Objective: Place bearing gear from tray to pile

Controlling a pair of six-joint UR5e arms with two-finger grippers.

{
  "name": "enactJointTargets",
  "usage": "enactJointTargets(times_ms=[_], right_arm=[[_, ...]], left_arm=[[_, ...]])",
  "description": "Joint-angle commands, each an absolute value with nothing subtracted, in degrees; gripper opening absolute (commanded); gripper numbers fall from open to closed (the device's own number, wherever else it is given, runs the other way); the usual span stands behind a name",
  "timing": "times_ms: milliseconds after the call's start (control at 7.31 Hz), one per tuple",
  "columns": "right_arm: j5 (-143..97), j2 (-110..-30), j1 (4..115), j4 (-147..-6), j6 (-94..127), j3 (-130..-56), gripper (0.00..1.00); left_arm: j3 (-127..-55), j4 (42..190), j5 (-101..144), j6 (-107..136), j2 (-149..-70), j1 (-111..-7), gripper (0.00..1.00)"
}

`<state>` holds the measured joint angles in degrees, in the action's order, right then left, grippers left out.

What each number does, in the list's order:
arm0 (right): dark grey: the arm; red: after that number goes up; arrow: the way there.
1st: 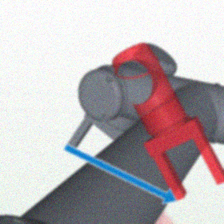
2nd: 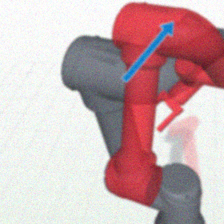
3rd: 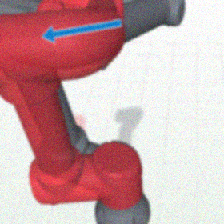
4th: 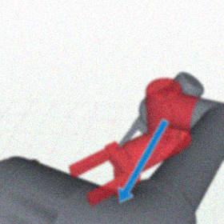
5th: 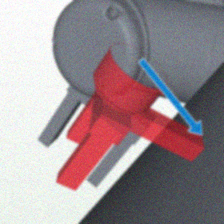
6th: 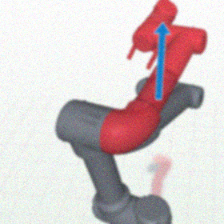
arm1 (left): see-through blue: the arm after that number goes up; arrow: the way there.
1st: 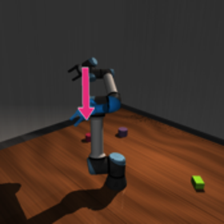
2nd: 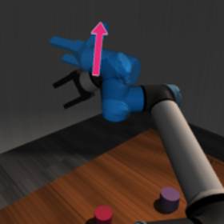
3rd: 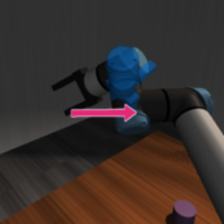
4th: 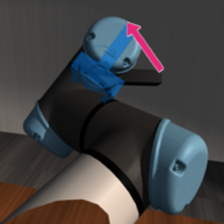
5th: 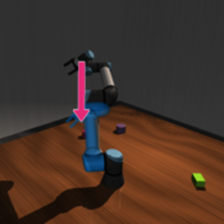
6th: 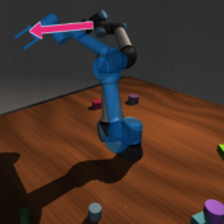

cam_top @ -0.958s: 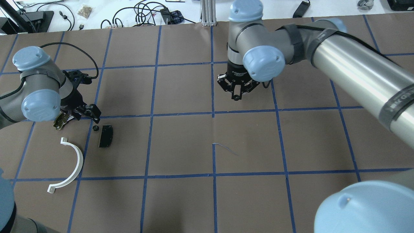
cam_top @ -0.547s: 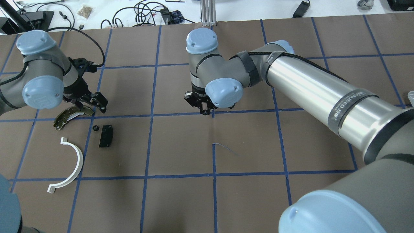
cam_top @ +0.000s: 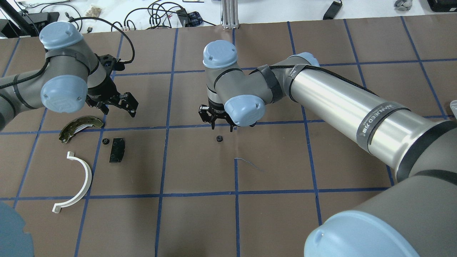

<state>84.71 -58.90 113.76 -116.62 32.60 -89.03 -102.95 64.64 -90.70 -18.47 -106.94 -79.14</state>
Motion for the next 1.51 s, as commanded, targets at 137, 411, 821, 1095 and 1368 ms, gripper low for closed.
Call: enactJointTargets(times_ms=[137,411,821,1095,1368], right_arm=[[89.2,-68.77,100.09,-105.27,8.88,-89.21,1.0],[89.03,-76.6,89.69,-97.86,-0.77,-88.16,1.0],[90.34,-82.78,88.67,-88.82,-0.27,-81.57,1.0],[90.7,-84.63,89.47,-86.13,5.69,-81.48,1.0],[90.36,-85.08,89.38,-86.65,6.76,-83.66,1.0]], left_arm=[[-102.83,64.51,-89.3,-4.98,-107.14,-87.5,1.0],[-102.14,61.89,-90.09,8.11,-108.27,-97.51,0.99],[-101.6,55.39,-89.47,15.18,-113.54,-108.16,1.0],[-102.3,53.79,-89.82,15.12,-115.65,-110.04,0.99],[-102.39,53.79,-90.09,15.47,-117.5,-110.39,0.99]])
